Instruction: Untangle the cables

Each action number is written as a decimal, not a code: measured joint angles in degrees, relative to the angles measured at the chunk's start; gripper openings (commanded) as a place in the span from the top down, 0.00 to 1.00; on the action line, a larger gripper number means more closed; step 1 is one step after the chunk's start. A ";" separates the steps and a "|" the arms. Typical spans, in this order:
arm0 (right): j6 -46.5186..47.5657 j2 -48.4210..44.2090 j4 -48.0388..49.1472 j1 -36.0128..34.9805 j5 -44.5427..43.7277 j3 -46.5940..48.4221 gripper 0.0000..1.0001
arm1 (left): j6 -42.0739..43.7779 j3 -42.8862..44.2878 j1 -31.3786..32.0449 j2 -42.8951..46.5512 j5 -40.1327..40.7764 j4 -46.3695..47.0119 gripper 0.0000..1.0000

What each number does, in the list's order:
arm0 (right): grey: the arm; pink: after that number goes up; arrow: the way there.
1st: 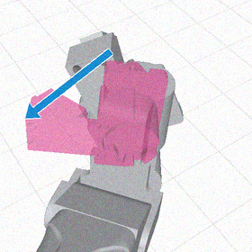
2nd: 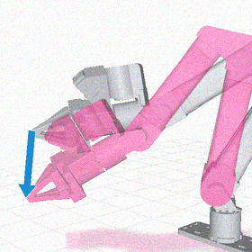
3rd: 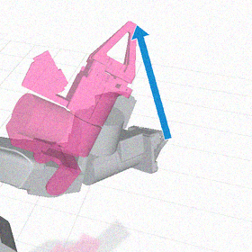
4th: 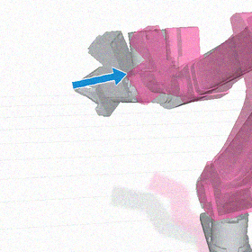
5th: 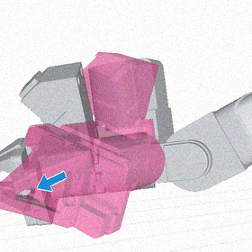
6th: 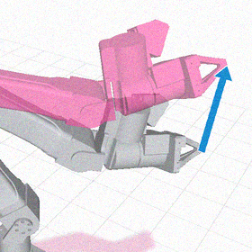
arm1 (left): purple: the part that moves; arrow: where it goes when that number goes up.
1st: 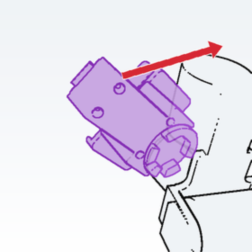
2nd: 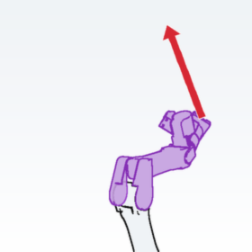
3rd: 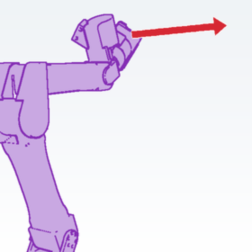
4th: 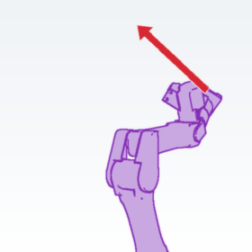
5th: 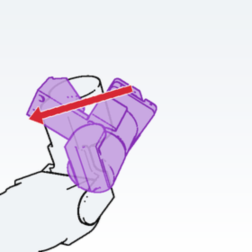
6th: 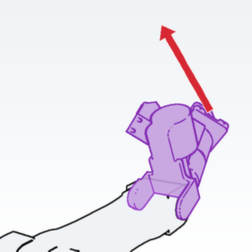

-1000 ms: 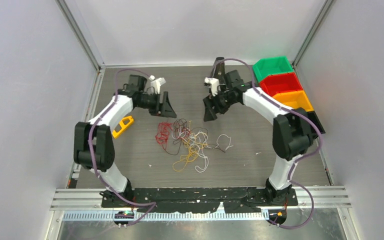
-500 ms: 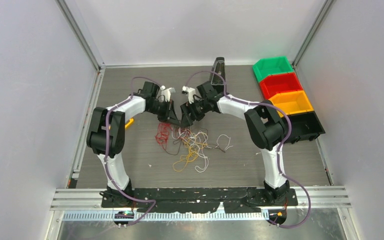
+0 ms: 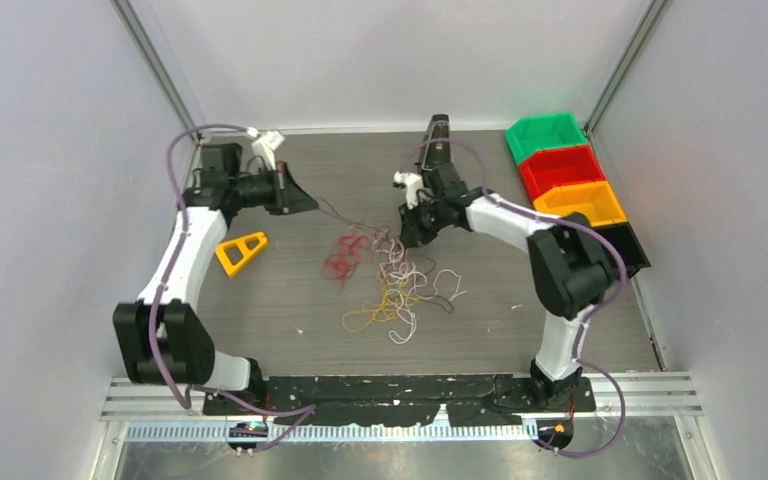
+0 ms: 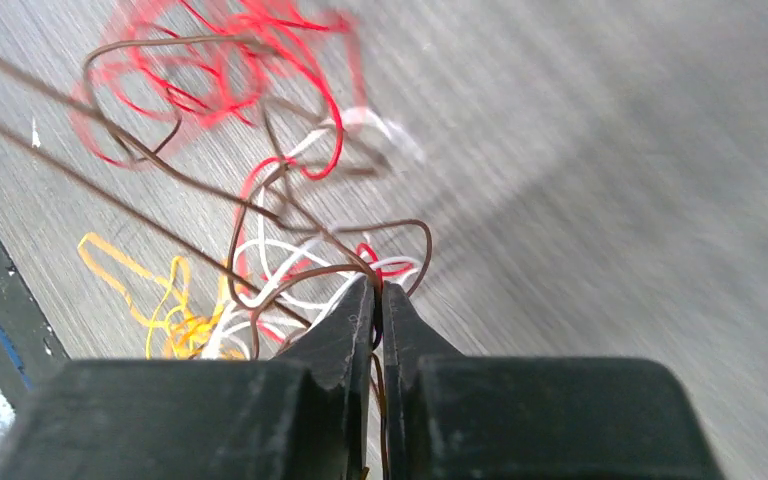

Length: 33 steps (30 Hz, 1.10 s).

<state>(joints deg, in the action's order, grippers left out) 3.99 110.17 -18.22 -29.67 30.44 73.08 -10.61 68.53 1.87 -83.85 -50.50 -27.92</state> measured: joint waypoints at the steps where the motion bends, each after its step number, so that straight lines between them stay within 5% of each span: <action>1: 0.81 -1.99 -0.46 1.01 0.07 -0.46 0.91 | -0.04 0.66 -1.57 2.32 -0.79 -0.66 1.00; 7: 7.26 -13.53 -3.06 7.91 0.98 -0.85 0.90 | -1.46 6.93 -9.75 5.84 -3.56 -3.19 1.00; 15: 14.97 -14.01 -16.48 16.94 -5.35 -6.69 0.95 | -4.39 17.07 -21.18 8.31 -1.55 2.23 1.00; 16: 15.50 -14.01 -17.44 16.92 -5.05 -6.67 0.94 | -4.13 17.53 -21.11 8.68 -1.75 2.54 0.96; 17: 15.76 -14.08 -17.92 16.90 -4.33 -6.60 0.95 | -3.80 17.64 -20.96 8.92 -2.27 2.67 0.63; 18: 15.78 -14.16 -18.34 16.87 -2.99 -6.32 0.95 | -2.99 17.62 -20.55 8.98 -2.84 2.45 0.43; 19: 15.63 -14.36 -18.29 16.76 -1.29 -6.12 0.95 | -2.16 17.40 -19.98 8.94 -3.28 2.38 0.33; 22: 14.47 -16.24 -17.59 15.61 3.56 -5.44 0.95 | 0.39 13.22 -15.28 9.27 -4.35 3.32 0.23; 29: 10.93 -22.14 -13.03 7.82 12.46 2.08 0.95 | 4.11 -0.50 7.10 9.22 -5.49 5.64 0.19; 33: 10.01 -24.59 -11.76 4.57 16.02 5.22 0.95 | 6.49 -1.66 13.86 8.13 -5.73 9.60 0.18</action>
<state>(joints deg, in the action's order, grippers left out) 14.00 85.58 -29.98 -25.10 46.46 78.30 -4.12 66.87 15.73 -75.72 -56.23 -18.33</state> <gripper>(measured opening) 0.073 0.812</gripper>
